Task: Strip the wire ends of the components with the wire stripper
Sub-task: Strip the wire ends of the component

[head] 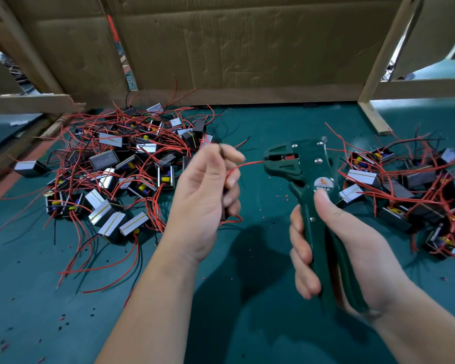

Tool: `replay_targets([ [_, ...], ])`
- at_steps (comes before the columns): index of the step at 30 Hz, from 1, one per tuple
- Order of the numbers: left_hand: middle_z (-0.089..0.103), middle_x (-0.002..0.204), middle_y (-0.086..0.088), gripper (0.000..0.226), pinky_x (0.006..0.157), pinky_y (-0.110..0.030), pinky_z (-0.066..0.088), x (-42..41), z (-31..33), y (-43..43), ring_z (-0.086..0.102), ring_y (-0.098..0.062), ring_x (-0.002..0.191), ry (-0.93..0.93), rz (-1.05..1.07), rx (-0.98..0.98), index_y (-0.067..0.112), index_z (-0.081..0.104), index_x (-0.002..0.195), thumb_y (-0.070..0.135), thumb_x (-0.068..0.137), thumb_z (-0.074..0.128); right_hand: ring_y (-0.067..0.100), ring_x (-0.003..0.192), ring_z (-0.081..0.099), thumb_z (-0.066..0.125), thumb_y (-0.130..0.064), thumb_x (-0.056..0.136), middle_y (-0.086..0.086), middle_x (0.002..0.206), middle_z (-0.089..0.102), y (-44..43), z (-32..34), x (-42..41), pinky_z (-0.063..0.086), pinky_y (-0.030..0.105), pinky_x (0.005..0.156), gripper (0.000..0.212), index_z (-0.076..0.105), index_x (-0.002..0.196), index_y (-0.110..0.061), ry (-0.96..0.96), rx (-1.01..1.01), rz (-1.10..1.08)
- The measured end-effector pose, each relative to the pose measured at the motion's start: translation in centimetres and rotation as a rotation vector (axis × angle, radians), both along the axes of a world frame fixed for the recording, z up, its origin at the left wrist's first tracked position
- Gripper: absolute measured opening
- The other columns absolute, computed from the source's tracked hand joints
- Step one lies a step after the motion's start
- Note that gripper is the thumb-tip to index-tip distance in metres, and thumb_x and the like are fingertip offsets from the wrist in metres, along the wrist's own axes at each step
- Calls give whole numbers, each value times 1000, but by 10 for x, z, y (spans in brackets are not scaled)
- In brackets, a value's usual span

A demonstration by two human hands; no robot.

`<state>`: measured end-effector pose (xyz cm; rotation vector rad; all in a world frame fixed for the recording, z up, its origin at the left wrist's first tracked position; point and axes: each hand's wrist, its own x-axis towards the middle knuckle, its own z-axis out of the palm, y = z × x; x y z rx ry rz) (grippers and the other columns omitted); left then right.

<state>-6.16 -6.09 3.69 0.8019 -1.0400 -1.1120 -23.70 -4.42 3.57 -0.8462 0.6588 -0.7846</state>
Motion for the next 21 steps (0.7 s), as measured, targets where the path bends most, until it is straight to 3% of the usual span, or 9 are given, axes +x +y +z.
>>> replay_targets([
  [2, 39, 59, 10, 31, 45, -17, 35, -2, -2, 0, 32, -5, 47, -81, 9, 22, 27, 68, 67, 44, 87, 49, 25, 34, 46, 59, -51, 80, 12, 58, 49, -3, -1, 3, 45, 33, 42, 40, 62, 71, -12, 13, 25, -50],
  [4, 35, 56, 6, 34, 45, -19, 34, -4, -4, 0, 32, -7, 47, -179, 58, 43, 26, 71, 67, 39, 89, 48, 31, 47, 57, 55, -50, 75, 16, 68, 57, -5, -2, 4, 51, 41, 50, 43, 65, 82, -8, -64, 74, -53],
  [8, 40, 52, 11, 22, 52, -28, 31, 0, -4, 0, 37, -12, 51, -409, 190, 24, 33, 76, 86, 40, 89, 55, 40, 68, 64, 71, -42, 63, 22, 84, 62, -10, -2, -3, 55, 53, 66, 51, 67, 95, -3, -162, 78, -34],
  [10, 52, 61, 13, 16, 59, -25, 36, 2, -4, -1, 45, -7, 59, -481, 233, -16, 31, 76, 93, 34, 88, 61, 42, 71, 63, 80, -40, 57, 23, 87, 62, -12, -1, -8, 54, 54, 68, 58, 68, 99, -2, -149, 75, 45],
  [13, 63, 76, 5, 10, 70, -19, 41, 3, -6, -1, 56, -7, 75, -531, 295, -55, 31, 75, 87, 29, 86, 65, 43, 72, 63, 81, -37, 60, 24, 87, 62, -11, -1, -11, 53, 54, 70, 59, 67, 103, -1, -146, 90, 180],
  [16, 60, 78, 12, 10, 71, -14, 38, 5, -6, -2, 54, 1, 75, -603, 361, -104, 30, 71, 85, 25, 88, 63, 43, 73, 63, 78, -35, 66, 23, 88, 63, -10, -1, -11, 52, 54, 71, 55, 66, 107, 0, -178, 97, 280],
  [21, 51, 82, 8, 10, 74, -7, 34, 8, -6, -3, 48, 6, 81, -782, 512, -170, 17, 71, 92, 14, 91, 61, 42, 74, 64, 75, -34, 72, 22, 90, 63, -8, 0, -13, 52, 52, 72, 49, 64, 108, -2, -176, 58, 339],
])
